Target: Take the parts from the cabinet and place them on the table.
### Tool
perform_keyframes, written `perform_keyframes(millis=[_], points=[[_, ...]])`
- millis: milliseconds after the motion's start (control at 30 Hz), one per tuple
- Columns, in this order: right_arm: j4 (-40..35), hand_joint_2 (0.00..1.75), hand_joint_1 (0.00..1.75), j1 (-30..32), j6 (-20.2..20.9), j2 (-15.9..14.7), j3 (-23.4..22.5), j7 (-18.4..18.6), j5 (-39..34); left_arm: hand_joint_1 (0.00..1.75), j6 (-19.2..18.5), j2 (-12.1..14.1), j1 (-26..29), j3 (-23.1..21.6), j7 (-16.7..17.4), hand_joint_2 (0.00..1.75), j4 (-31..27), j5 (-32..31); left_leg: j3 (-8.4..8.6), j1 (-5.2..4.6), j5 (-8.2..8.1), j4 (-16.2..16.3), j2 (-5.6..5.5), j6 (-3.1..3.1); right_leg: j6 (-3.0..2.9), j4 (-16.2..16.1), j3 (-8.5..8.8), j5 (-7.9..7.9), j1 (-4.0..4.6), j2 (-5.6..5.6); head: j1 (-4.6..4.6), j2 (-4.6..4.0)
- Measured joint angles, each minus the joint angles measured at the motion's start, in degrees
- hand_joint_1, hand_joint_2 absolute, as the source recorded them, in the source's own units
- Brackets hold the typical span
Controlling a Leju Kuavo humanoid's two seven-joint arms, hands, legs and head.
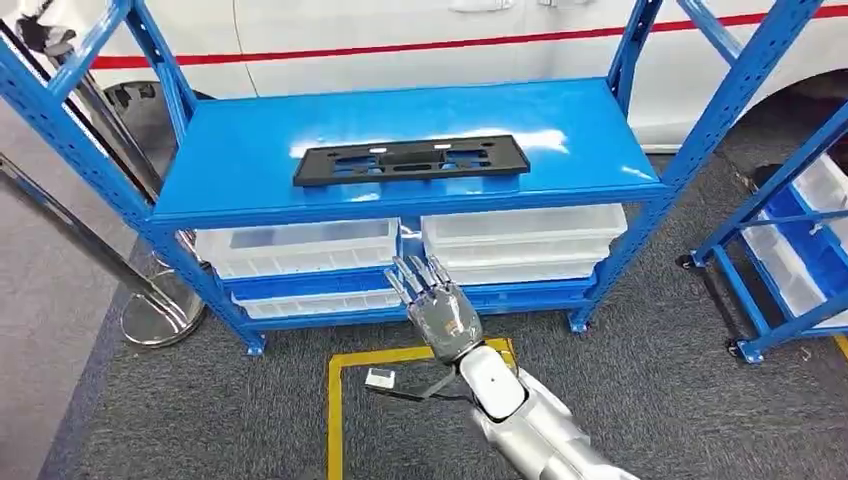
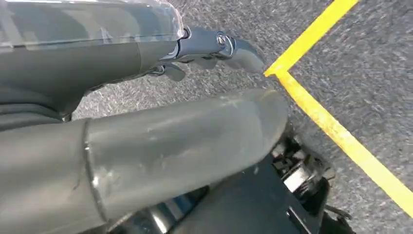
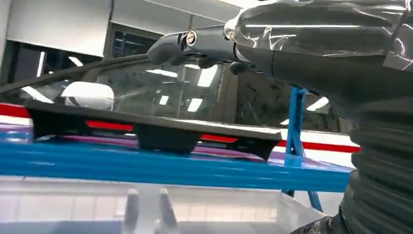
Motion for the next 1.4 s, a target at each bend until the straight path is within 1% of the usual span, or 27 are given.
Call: perform_keyframes(millis=[67, 100, 133, 167, 233, 267, 367, 433, 500, 567, 600, 633, 667, 733, 767, 800, 900, 933, 967, 1067, 1100, 1133, 1167, 1233, 1267, 1300, 1400], points=[[0.44, 1.75, 0.00, 0.06, 0.00, -0.09, -1.05, -0.26, -0.09, 0.00, -0.02, 0.00, 0.09, 0.02, -0.04, 0.00, 0.00, -0.11, -3.97, 0.04, -3.07, 8.28, 0.01, -0.39, -0.12, 0.06, -0.04, -0.08, 0.08, -0.09, 0.00, 0.00], [0.64, 1.75, 0.00, 0.07, 0.00, -0.09, -1.45, -0.42, -0.11, 0.00, -0.09, 0.00, 0.18, 0.02, -0.04, 0.00, 0.02, -0.18, -4.70, 0.06, -2.84, 9.64, 0.01, -0.47, -0.12, 0.10, -0.04, -0.09, 0.08, -0.06, 0.00, 0.00], [0.77, 1.75, 0.00, 0.08, 0.00, -0.09, -1.80, -0.48, -0.11, 0.00, -0.11, 0.00, 0.21, 0.02, -0.04, 0.00, 0.02, -0.20, -4.11, 0.08, -1.31, 8.18, 0.01, -0.46, -0.11, 0.16, -0.01, -0.10, 0.08, 0.00, 0.00, 0.00], [0.74, 1.75, 0.00, 0.08, 0.00, -0.09, -2.34, -0.57, -0.11, 0.00, -0.11, 0.00, 0.15, 0.02, -0.04, 0.00, 0.00, -0.29, -2.30, 0.10, 1.22, 4.25, 0.01, -0.39, -0.06, 0.24, 0.03, -0.15, 0.07, 0.09, 0.00, 0.00], [0.22, 1.75, 0.00, 0.10, -0.02, -0.09, -3.83, -0.77, -0.11, 0.00, -0.11, 0.00, -0.01, 0.00, -0.04, 0.00, 0.00, -0.59, 2.67, 0.10, 5.99, -6.14, 0.02, 0.04, 0.34, 0.55, 0.11, -0.43, 0.05, 0.16, 0.00, 0.00], [-0.04, 1.75, 0.00, 0.07, -0.04, -0.09, -4.49, -0.79, -0.11, 0.00, -0.13, 0.00, -0.10, 0.02, -0.04, 0.00, 0.00, -0.62, 3.52, -0.24, 5.00, -7.64, -0.05, 0.30, 0.61, 0.78, -0.09, -0.55, 0.52, 0.19, 0.00, 0.00], [-0.83, 1.75, 0.00, 0.15, -0.04, -0.09, -6.21, -1.47, -0.35, 0.00, -0.15, 0.00, 0.11, 0.00, -0.04, 0.00, 0.02, -0.68, 3.28, -0.32, 5.25, -7.80, -0.15, 1.11, 1.35, 0.56, -0.16, -0.31, 0.42, 0.20, 0.02, 0.00], [-1.57, 1.75, 0.00, 0.29, -0.07, -0.09, -7.07, -2.03, -0.72, 0.00, -0.15, -0.02, 0.05, 0.00, -0.04, 0.00, 0.00, -0.75, 3.58, 0.08, 5.82, -8.56, -0.09, 2.05, 2.04, 1.17, -0.30, -0.84, 0.14, 0.17, 0.00, 0.00], [-2.71, 1.75, 0.00, 0.44, -0.09, -0.04, -8.38, -2.93, -1.01, 0.00, -0.13, -0.02, -0.15, 0.02, -0.04, 0.00, 0.00, -0.99, 3.56, 0.04, 5.86, -8.59, -0.06, 2.43, 2.48, 6.63, -2.82, -4.39, 0.17, 0.14, 0.02, 0.00], [-3.94, 1.75, 0.00, 0.95, -0.07, 0.04, -10.19, -4.20, -1.14, 0.00, -0.11, -0.02, -0.12, 0.02, -0.04, 0.00, 0.02, -1.21, 3.52, -0.04, 5.81, -8.55, 0.00, 2.58, 2.76, 16.07, -7.47, -8.39, 0.10, 0.13, 0.02, 0.00], [-4.26, 1.75, 0.00, 1.22, -0.07, 0.11, -11.26, -4.85, -1.12, 0.00, -0.09, -0.02, -0.12, 0.02, -0.04, 0.00, 0.00, -1.23, 3.50, -0.04, 5.81, -8.50, -0.01, 2.58, 2.78, 18.59, -8.83, -8.62, 0.06, 0.13, 0.02, 0.00], [-4.31, 1.75, 0.00, 1.42, -0.07, 0.17, -12.02, -5.18, -1.03, 0.00, -0.09, -0.04, -0.13, 0.02, -0.04, 0.00, 0.02, -1.27, 3.53, -0.04, 5.79, -8.46, -0.04, 2.56, 2.77, 17.98, -8.67, -7.41, -0.01, 0.12, 0.04, 0.00], [-4.46, 1.75, 0.00, 1.56, -0.07, 0.24, -12.51, -5.25, -0.74, 0.00, -0.09, -0.09, -0.16, 0.02, -0.04, 0.00, 0.00, -1.31, 3.54, -0.04, 5.73, -8.36, -0.08, 2.54, 2.68, 15.07, -7.35, -5.32, -0.07, 0.12, 0.02, 0.00], [-4.96, 1.75, 0.00, 1.57, -0.09, 0.44, -13.40, -5.31, -0.57, 0.00, -0.09, -0.24, -0.22, 0.02, -0.04, 0.00, 0.00, -1.40, 3.66, -0.03, 5.47, -8.13, -0.13, 2.21, 2.28, 4.63, -2.12, -0.28, -0.10, 0.01, 0.02, 0.00], [-5.14, 1.75, 0.00, 1.51, -0.09, 0.55, -13.71, -5.36, -0.53, 0.00, -0.09, -0.28, -0.27, 0.02, -0.04, 0.00, 0.00, -1.42, 3.56, -0.15, 5.33, -8.02, -0.12, 1.98, 2.07, 1.66, -0.90, -0.51, -0.03, -0.05, 0.02, 0.00], [-5.20, 1.75, 0.00, 1.57, -0.07, 0.79, -13.93, -5.38, -0.53, 0.00, -0.09, -0.28, -0.40, 0.02, -0.04, 0.00, 0.00, -1.42, 3.39, -0.55, 5.16, -7.67, -0.14, 1.69, 1.86, 1.17, -0.79, -0.39, 0.28, -0.01, 0.00, 0.00], [-5.24, 1.75, 0.00, 1.82, -0.09, 0.92, -14.73, -5.40, -0.44, 0.00, -0.09, -0.31, -0.42, 0.02, -0.04, 0.00, 0.00, -1.42, 3.48, -0.27, 5.36, -8.08, -0.10, 0.76, 0.97, 1.15, -0.90, -0.26, 0.51, 0.14, 0.02, 0.00], [-5.46, 1.75, 0.00, 1.83, -0.09, 1.05, -14.84, -5.47, -0.35, 0.00, -0.09, -0.31, -0.46, 0.02, -0.04, 0.00, 0.00, -1.44, 3.20, -0.12, 4.89, -7.76, -0.06, 0.44, 0.47, 0.68, -0.65, 0.05, 0.07, 0.06, 0.00, 0.00], [-5.53, 1.75, 0.00, 1.76, -0.11, 1.09, -14.91, -5.51, -0.27, 0.00, -0.09, -0.31, -0.49, 0.02, -0.04, 0.00, 0.00, -1.42, 2.82, -0.07, 3.75, -6.34, -0.05, 0.24, 0.15, 0.59, -0.56, 0.04, 0.11, 0.03, -0.02, 0.00], [-5.53, 1.75, 0.00, 1.93, -0.09, 1.38, -15.11, -5.51, -0.18, 0.00, -0.09, -0.31, -0.49, 0.02, -0.04, 0.00, 0.02, -1.42, -2.91, 0.00, -2.45, 6.20, -0.04, -0.28, -0.35, 0.61, -0.58, -0.04, 0.32, -0.05, 0.00, 0.00], [-5.53, 1.75, 0.00, 2.12, -0.09, 1.38, -15.13, -5.53, -0.13, 0.00, -0.09, -0.33, -0.42, 0.02, -0.04, 0.00, 0.02, -1.45, -4.40, 0.00, -3.13, 9.22, -0.04, -0.34, -0.37, 0.65, -0.61, -0.05, 0.42, -0.05, 0.00, 0.00], [-5.53, 1.75, 0.00, 2.25, -0.09, 1.40, -15.15, -5.53, -0.13, 0.00, -0.09, -0.31, -0.35, 0.02, -0.02, 0.00, 0.02, -1.45, -4.53, 0.00, -2.37, 9.37, -0.04, -0.29, -0.39, 0.68, -0.58, -0.06, 0.48, -0.03, 0.00, 0.00], [-5.53, 1.75, 0.00, 2.27, -0.09, 1.40, -15.17, -5.53, -0.11, 0.00, -0.11, -0.31, -0.36, 0.02, -0.02, 0.00, 0.00, -1.45, -3.51, -0.02, -0.50, 7.12, -0.04, -0.14, -0.40, 0.76, -0.57, -0.08, 0.56, 0.02, 0.00, 0.00], [-5.53, 1.75, 0.00, 2.24, -0.09, 1.51, -15.17, -5.51, 0.02, 0.00, -0.13, -0.31, -0.49, 0.02, -0.04, 0.00, 0.00, -1.51, 1.37, -0.13, 4.83, -2.93, -0.04, 0.60, -0.38, 0.86, -0.39, -0.18, 0.70, 0.15, 0.00, 0.00], [-5.53, 1.75, 0.00, 2.24, -0.09, 1.57, -15.17, -5.46, 0.04, 0.00, -0.13, -0.31, -0.59, 0.02, -0.04, 0.00, 0.00, -1.64, 3.15, -0.31, 5.44, -7.22, -0.02, 1.23, -0.32, 0.86, -0.39, -0.21, 0.63, 0.12, 0.00, 0.00], [-5.53, 1.75, 0.00, 2.20, -0.09, 1.62, -15.17, -5.31, 0.04, 0.00, -0.15, -0.28, -0.73, 0.02, -0.04, 0.00, 0.00, -1.71, 3.74, -0.64, 5.05, -8.19, 0.01, 1.34, -0.04, 1.00, -0.68, -0.22, 0.98, 0.13, 0.00, 0.00], [-5.53, 1.75, 0.00, 2.38, -0.09, 1.73, -15.17, -5.18, 0.04, 0.00, -0.15, -0.26, -0.71, 0.02, -0.04, 0.00, 0.02, -1.82, 3.55, -0.95, 5.27, -8.12, -0.10, 1.67, 0.85, 0.66, -0.66, 0.10, 0.56, 0.11, 0.00, 0.00]])
